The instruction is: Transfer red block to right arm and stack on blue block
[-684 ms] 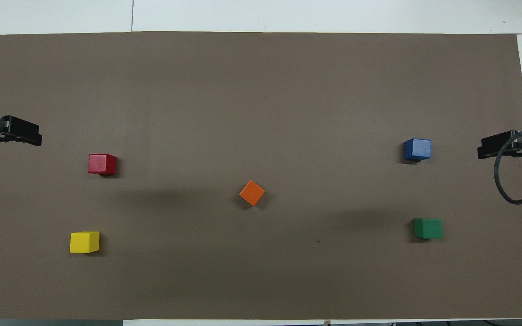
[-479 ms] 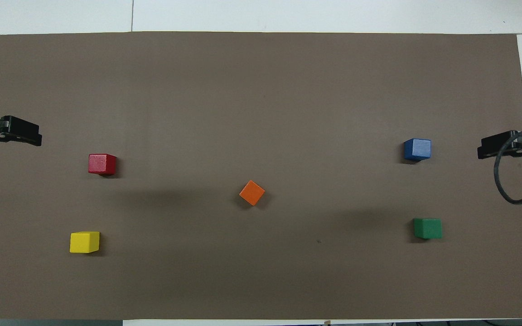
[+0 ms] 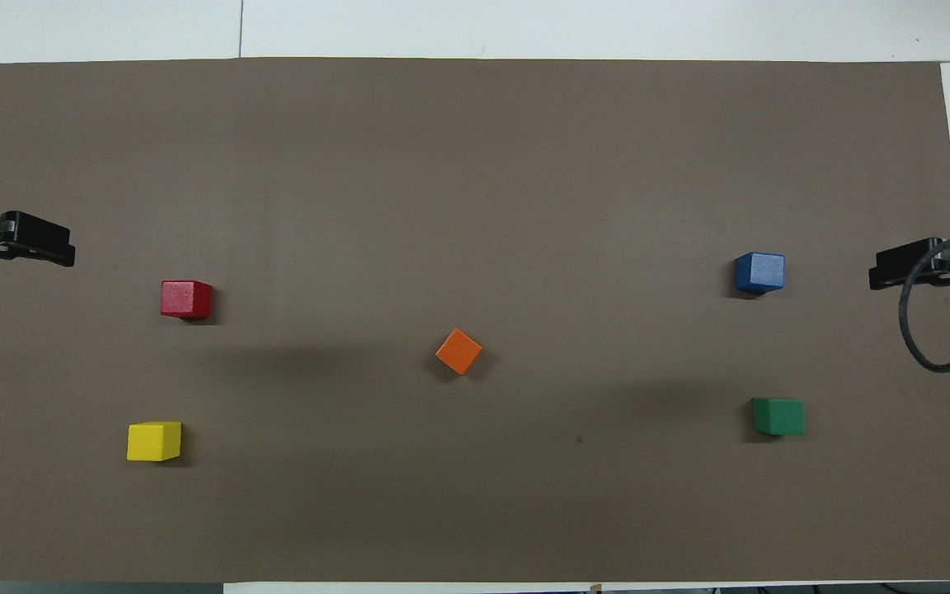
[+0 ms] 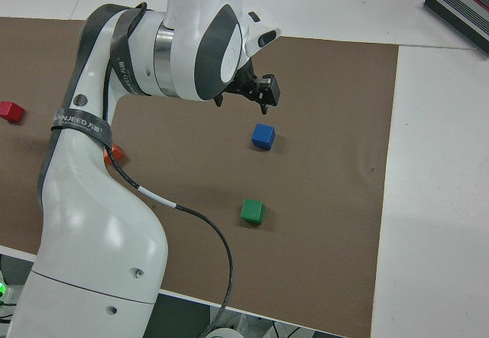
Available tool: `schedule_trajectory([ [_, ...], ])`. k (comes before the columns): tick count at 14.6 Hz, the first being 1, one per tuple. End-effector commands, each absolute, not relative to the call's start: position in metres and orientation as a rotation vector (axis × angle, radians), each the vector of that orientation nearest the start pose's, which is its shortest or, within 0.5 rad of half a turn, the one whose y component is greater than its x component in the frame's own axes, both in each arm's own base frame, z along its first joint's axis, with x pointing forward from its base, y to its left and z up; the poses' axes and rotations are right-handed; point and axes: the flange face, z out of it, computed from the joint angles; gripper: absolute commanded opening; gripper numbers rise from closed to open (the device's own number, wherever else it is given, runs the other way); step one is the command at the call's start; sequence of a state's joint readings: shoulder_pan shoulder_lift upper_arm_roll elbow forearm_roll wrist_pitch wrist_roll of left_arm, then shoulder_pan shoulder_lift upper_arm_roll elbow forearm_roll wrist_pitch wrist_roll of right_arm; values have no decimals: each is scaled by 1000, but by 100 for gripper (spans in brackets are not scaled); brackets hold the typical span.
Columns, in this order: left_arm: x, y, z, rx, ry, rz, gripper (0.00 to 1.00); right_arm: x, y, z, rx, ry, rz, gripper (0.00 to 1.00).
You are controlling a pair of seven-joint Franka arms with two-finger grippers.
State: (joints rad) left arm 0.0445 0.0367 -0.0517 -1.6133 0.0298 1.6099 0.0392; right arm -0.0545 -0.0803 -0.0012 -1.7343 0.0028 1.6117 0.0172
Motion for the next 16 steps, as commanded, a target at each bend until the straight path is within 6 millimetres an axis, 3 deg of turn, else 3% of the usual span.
schedule_trajectory([
  [1,569,4,586,-3113,16,24,100,524,-32,595,-3143,91,82,100],
  [6,578,1,553,-3114,27,0,100,524,-24,596,-3141,63,89,100],
  [10,577,-3,500,-3114,39,-14,100,525,-19,596,-3112,-2,75,100],
  [14,576,-6,453,-3117,-35,-4,100,525,-5,598,-2893,-23,47,100],
  [16,572,-10,431,-3118,-40,-14,100,528,-16,586,-2750,-81,16,100],
])
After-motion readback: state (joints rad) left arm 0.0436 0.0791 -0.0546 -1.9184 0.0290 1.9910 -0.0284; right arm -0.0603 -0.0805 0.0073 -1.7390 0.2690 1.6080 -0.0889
